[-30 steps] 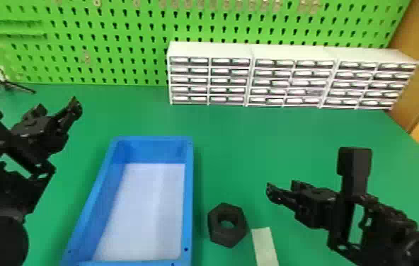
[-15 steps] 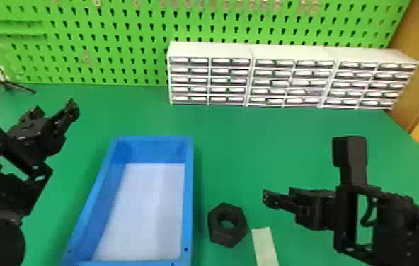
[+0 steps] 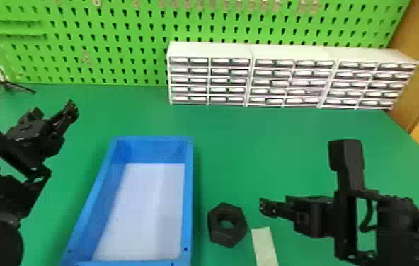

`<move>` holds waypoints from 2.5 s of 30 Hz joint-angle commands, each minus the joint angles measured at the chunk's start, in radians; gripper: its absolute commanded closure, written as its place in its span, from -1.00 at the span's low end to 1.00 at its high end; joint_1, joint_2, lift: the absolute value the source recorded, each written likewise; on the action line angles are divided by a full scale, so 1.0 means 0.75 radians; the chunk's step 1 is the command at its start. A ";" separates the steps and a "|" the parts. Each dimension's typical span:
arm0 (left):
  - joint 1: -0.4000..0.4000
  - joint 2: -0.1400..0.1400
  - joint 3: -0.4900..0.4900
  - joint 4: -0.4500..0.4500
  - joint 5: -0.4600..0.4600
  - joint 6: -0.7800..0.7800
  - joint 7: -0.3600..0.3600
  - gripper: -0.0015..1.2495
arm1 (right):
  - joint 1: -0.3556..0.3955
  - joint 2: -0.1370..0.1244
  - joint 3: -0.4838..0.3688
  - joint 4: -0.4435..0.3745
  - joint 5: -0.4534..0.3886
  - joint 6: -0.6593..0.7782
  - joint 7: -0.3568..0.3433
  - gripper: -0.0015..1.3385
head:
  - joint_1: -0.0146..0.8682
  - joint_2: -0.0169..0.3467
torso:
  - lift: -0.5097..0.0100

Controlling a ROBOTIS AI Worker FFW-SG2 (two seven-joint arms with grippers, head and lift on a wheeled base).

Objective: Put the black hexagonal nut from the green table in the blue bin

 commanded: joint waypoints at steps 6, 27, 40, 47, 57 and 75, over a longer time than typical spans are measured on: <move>0.003 0.001 0.003 -0.003 0.002 0.000 0.000 -0.31 | -0.020 -0.038 0.005 0.002 -0.072 0.037 -0.043 -0.23 | 0.60 -0.86 | 0.59; 0.005 0.001 0.006 -0.005 0.004 0.002 0.000 -0.31 | -0.033 -0.054 0.021 0.010 -0.121 0.043 -0.077 -0.23 | 0.60 -0.86 | 0.59; 0.007 -0.001 0.003 -0.005 0.004 0.000 0.000 -0.31 | -0.041 -0.056 0.023 0.012 -0.121 0.049 -0.077 -0.23 | 0.60 -0.86 | 0.59; 0.007 0.001 0.003 -0.005 0.006 0.000 0.000 -0.31 | -0.049 -0.060 0.009 0.012 -0.121 0.061 -0.077 -0.23 | 0.60 -0.86 | 0.59; 0.005 -0.001 -0.001 -0.005 0.006 0.000 0.000 -0.31 | -0.090 -0.023 0.009 0.016 -0.072 0.129 -0.079 -0.23 | 0.60 -0.86 | 0.59; -0.004 -0.001 -0.015 0.003 0.006 0.000 0.000 -0.31 | -0.172 0.030 0.005 0.072 0.006 0.260 -0.079 -0.23 | 0.60 -0.86 | 0.59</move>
